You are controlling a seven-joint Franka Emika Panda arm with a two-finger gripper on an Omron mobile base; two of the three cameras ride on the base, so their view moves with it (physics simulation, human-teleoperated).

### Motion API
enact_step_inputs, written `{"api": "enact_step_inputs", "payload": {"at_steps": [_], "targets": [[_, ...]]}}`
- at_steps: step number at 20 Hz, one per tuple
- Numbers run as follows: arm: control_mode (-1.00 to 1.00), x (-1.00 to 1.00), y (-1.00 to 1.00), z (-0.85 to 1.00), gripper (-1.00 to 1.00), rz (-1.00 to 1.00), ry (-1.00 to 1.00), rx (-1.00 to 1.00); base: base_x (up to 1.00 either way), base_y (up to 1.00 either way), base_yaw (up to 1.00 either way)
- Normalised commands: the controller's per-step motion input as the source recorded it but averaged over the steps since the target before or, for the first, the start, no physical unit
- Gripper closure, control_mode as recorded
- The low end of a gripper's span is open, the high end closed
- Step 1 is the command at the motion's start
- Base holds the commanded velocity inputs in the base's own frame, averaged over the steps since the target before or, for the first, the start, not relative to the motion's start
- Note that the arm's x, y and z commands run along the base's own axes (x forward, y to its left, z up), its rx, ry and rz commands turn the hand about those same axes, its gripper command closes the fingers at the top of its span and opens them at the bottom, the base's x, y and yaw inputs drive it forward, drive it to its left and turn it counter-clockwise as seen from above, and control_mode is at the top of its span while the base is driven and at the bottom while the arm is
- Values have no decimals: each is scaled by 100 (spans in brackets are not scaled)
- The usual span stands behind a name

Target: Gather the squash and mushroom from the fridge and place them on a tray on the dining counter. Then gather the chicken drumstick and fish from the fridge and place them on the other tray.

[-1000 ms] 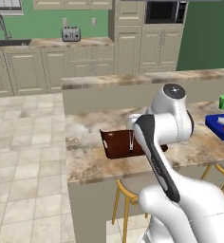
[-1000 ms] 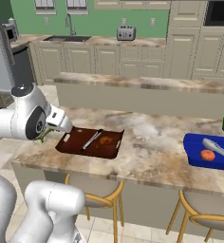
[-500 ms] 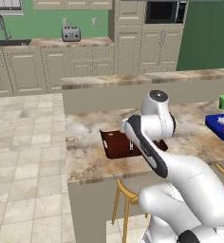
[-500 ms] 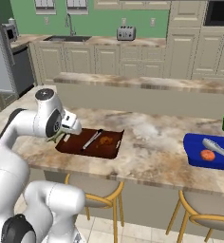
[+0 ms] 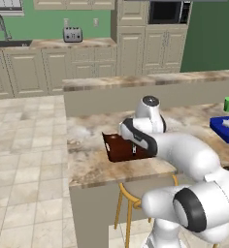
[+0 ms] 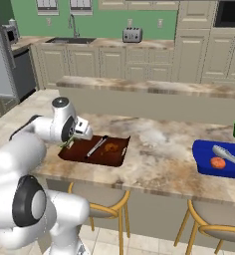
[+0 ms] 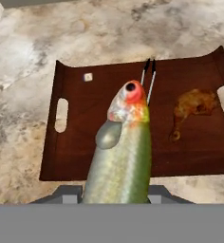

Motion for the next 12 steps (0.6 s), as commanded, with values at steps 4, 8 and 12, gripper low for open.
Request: {"api": "enact_step_inputs", "payload": {"at_steps": [4, 8, 12], "targets": [[-100, 59, 10, -55, 100, 0, 0, -5, 0, 0, 0], [-100, 45, 11, -53, 100, 0, 0, -4, 0, 0, 0], [-100, 45, 17, -41, 100, 0, 1, -1, 0, 0, 0]]}}
